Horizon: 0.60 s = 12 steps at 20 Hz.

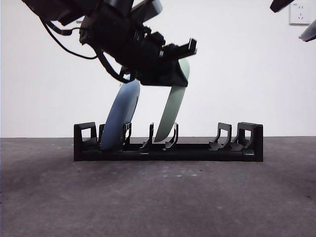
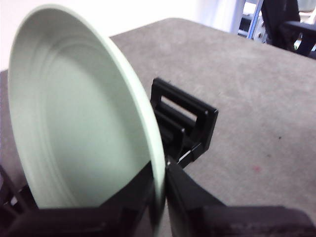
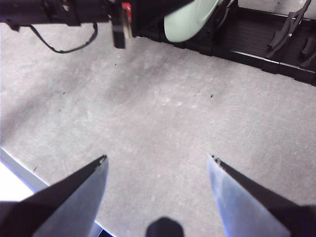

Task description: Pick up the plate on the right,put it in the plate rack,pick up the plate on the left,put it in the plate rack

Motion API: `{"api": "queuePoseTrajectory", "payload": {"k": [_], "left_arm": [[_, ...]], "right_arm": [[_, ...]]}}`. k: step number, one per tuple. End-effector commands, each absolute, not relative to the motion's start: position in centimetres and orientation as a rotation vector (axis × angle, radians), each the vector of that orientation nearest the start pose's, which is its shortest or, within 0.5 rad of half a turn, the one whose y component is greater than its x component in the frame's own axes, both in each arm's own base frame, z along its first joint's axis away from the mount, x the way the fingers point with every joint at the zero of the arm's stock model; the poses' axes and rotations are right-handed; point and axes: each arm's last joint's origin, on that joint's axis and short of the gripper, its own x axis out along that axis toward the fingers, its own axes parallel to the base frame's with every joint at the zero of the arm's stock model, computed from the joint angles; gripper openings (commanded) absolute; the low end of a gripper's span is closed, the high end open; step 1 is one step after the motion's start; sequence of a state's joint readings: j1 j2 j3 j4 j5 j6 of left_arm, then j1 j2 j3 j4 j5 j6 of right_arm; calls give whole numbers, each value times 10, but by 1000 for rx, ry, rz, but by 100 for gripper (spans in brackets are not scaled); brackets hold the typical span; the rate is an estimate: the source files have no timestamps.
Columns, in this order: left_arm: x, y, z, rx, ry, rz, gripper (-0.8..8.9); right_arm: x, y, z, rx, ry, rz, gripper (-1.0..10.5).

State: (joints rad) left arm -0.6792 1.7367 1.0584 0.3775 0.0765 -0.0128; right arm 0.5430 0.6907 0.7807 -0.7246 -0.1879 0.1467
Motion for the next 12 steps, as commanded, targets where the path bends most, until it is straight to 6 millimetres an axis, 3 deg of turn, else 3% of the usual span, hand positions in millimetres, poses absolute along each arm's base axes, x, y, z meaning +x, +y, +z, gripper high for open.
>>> {"api": "queuePoseTrajectory", "payload": {"k": [1,8,12], "left_arm": [[305,-240,217,85,327,-698,-8],[307,-237,213,90,356,-697,17],[306,-238,213,89,356,-704,234]], "right_arm": [[111,73,294,27,698,658,342],[110,73,294,19,701,659,342],[110,73,293,18,704,659,342]]}}
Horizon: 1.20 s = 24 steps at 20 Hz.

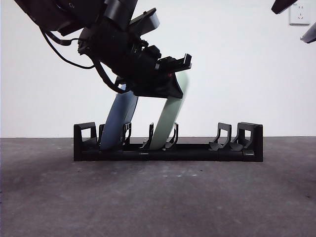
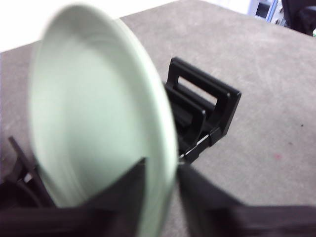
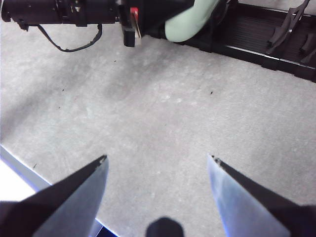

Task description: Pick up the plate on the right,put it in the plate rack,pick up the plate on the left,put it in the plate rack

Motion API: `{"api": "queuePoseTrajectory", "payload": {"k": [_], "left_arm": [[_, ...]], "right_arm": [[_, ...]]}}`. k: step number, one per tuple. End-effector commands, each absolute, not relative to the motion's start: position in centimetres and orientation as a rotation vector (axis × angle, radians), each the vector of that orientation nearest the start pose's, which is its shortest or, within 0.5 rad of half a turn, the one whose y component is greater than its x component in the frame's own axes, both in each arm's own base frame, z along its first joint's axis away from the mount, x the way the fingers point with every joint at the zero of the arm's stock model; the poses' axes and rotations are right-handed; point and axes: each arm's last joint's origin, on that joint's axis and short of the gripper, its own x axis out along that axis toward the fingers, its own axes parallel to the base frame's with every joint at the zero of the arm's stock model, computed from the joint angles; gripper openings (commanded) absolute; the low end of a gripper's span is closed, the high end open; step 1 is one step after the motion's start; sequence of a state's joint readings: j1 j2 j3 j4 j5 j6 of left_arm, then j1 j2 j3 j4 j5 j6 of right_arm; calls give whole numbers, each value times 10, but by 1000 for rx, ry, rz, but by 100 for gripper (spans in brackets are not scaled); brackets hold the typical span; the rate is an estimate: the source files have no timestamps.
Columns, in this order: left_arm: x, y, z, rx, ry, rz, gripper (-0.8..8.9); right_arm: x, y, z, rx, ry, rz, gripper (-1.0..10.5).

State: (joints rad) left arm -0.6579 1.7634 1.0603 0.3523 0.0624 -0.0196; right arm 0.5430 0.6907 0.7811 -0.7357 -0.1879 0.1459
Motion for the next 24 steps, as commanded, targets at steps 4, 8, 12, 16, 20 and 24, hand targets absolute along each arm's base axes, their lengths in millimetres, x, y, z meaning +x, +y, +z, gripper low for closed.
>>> {"api": "queuePoseTrajectory", "payload": {"k": [4,8,12,16,20,24], "left_arm": [[306,-238,213,85,357,-705,234],[304,-239,216,81,354,-728,234],[296,-236,233,75,332,-743,234],[277,-222,262,87,364,-743,234],[245,-197,299,104,409,-746,233],[201,-164,337,97,424,-793,231]], "right_arm": [[110,73,293,18,704,659,342],[110,73,293,16,709,658,342],[110,73,293,9,709,661,343],[110,73,293,2,707,663,343],[110,73,293,0,705,668,343],[110,73,293,-22,697,676,343]]}}
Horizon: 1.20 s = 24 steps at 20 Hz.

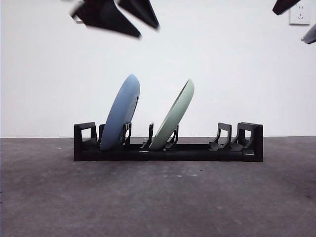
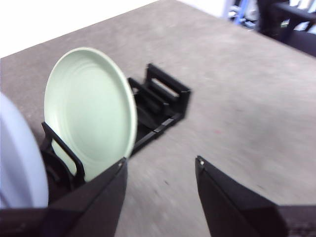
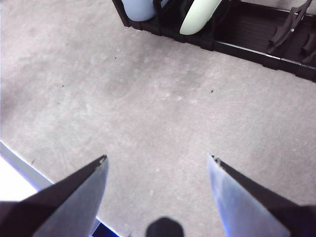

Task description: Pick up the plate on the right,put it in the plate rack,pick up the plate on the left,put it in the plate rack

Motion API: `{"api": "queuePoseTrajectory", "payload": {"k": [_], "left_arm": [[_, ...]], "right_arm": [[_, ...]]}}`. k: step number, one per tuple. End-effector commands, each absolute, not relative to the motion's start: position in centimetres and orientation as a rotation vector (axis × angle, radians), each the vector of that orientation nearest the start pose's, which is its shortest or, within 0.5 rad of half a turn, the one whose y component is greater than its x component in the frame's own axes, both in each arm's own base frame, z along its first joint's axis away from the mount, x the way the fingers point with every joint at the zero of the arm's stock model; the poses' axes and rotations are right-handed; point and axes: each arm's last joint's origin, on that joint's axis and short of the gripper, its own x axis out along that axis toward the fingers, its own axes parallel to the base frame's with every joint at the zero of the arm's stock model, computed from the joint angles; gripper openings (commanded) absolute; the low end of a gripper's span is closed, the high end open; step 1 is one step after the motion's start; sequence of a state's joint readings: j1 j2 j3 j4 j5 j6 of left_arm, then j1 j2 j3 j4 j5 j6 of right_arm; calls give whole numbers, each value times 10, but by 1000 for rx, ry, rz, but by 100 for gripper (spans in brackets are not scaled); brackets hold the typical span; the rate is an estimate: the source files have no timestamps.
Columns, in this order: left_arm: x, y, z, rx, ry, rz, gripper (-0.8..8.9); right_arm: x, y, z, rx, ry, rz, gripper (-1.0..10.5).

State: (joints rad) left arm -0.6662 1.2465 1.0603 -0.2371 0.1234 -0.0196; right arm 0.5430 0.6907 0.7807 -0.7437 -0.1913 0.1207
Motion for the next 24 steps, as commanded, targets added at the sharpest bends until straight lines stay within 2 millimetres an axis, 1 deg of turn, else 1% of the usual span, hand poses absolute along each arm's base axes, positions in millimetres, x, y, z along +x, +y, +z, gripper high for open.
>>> {"api": "queuePoseTrajectory", "payload": {"k": [1,3,5,8,10,13,18,19,20,21,24], "left_arm": [[189,-155,345,94,422,-799,221],[166,-138,357,90,429,-818,220],[145,-120,363,94,455,-814,220],[117,-99,365,109,514,-810,220],[105,-89,365,116,539,-807,220],[97,-83,364,120,555,-806,217],[97,-83,363,125,573,-804,209],[98,-83,362,125,576,-804,147],[98,-84,362,127,579,-804,50],[98,-84,362,127,579,-803,-18],[98,-84,362,127,580,-804,-8]], "right_arm": [[110,73,293,-23,696,677,343],[110,73,293,-23,694,679,343],[110,74,294,-12,690,708,343],[110,75,295,-6,678,720,343],[110,75,295,-6,675,721,343],[110,75,295,-6,676,721,343],[110,75,295,-4,678,720,343],[110,75,295,-3,678,720,343],[110,75,295,-3,678,720,343],[110,75,295,-3,678,720,343],[110,74,295,-4,683,719,343]]}}
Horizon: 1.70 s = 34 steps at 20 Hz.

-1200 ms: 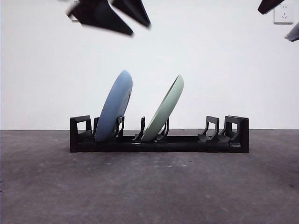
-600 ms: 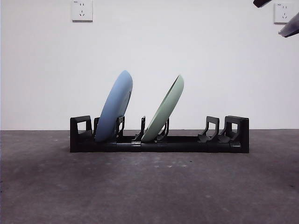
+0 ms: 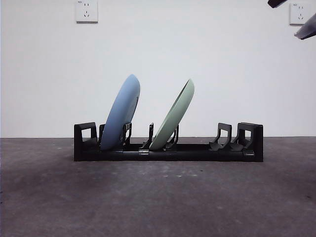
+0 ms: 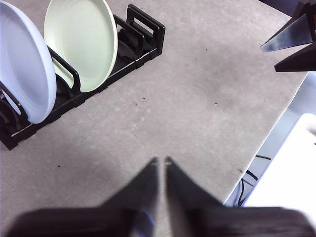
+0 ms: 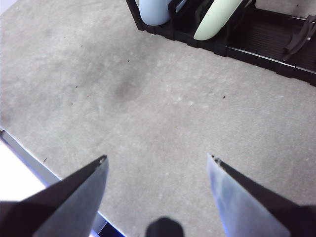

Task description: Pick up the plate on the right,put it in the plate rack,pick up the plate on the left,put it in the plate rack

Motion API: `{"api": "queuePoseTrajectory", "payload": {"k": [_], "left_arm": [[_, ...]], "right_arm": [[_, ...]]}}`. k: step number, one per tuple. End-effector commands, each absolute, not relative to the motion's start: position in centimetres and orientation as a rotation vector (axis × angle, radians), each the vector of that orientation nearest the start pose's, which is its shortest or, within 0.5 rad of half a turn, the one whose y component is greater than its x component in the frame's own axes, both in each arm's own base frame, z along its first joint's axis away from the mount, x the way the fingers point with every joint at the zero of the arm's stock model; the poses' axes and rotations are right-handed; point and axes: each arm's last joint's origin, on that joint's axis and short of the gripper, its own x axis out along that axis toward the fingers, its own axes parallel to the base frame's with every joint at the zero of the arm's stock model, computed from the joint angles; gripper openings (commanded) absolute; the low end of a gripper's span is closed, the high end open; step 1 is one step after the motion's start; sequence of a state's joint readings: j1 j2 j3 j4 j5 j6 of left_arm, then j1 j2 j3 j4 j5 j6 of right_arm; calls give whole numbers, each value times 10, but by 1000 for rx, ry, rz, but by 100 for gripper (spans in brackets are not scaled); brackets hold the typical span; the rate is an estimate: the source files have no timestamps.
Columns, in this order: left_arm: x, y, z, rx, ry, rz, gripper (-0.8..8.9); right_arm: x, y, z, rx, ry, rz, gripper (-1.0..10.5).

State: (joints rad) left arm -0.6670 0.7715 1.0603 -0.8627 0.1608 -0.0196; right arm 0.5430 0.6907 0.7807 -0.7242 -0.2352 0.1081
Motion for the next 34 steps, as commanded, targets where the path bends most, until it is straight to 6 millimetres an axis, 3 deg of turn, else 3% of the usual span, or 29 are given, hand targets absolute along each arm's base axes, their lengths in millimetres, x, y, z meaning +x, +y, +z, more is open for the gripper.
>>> {"api": "queuePoseTrajectory", "payload": {"k": [1,10,13,22,34], "left_arm": [[98,-84,362,127,580,-804,-8],[99,-84,362,127,580,-803,-4],[99,-84,362,127,580,-803,-4],[99,-84,362,128,582,-803,-4],[106,-90,357,151,616,-794,-4]], "right_arm": [[110,74,295,-5,684,719,343],[109,74,294,-7,695,718,321],[109,75,294,1,698,740,-25],[109,74,294,-7,695,716,1],[113,69,293,-79,658,488,1]]}}
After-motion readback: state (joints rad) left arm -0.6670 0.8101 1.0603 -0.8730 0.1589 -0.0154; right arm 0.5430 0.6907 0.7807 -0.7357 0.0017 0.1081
